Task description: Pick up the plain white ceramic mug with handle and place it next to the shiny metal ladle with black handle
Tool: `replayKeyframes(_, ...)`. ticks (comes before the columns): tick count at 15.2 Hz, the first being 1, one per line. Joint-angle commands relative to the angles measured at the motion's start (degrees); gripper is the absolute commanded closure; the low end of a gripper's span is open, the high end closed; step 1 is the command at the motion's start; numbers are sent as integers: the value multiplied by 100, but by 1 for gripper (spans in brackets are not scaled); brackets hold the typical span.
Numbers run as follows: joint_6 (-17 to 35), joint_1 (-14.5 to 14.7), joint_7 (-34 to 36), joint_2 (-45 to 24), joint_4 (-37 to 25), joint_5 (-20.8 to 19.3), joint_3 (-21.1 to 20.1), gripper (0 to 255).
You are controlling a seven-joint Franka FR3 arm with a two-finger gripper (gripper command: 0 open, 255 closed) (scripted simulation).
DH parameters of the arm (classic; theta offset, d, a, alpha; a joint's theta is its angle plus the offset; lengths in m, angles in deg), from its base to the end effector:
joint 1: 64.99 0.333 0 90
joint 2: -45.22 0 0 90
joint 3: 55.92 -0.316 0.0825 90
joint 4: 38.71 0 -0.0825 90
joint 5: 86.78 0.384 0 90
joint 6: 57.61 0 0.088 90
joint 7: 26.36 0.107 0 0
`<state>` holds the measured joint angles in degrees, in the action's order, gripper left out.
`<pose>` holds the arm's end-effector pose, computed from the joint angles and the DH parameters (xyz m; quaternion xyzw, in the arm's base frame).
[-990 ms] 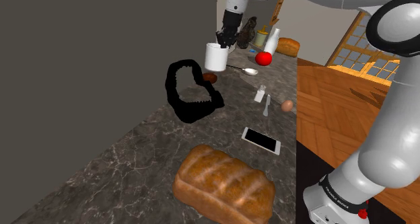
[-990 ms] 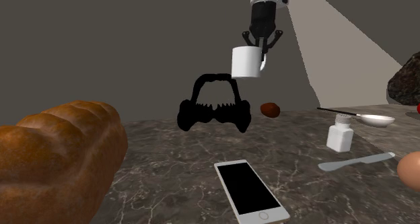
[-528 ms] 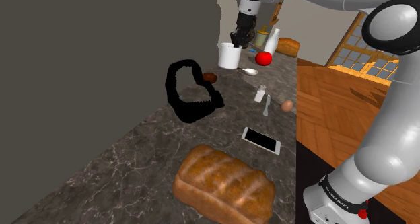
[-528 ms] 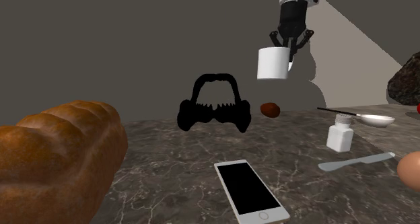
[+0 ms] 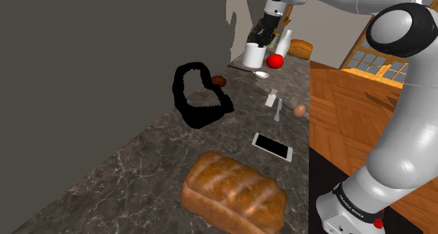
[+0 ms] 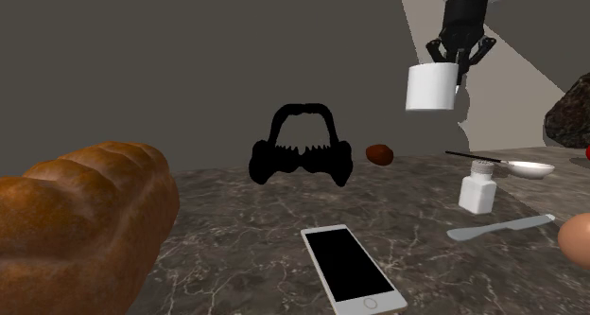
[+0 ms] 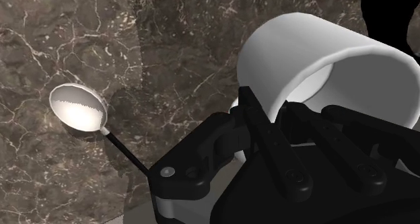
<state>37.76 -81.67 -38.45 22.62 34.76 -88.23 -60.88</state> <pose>0.6577 -0.1501 0.5271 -1.0000 -0.0013 0.0045 0.0051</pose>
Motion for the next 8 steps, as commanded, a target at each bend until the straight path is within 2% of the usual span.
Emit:
replayKeyframes(1,-106,-164,-249,-201,-308,13,74,255)
replayKeyframes(5,-370,-488,-705,-660,-1032,39,199,255)
replayKeyframes(8,-98,-496,-705,-594,-694,41,197,255)
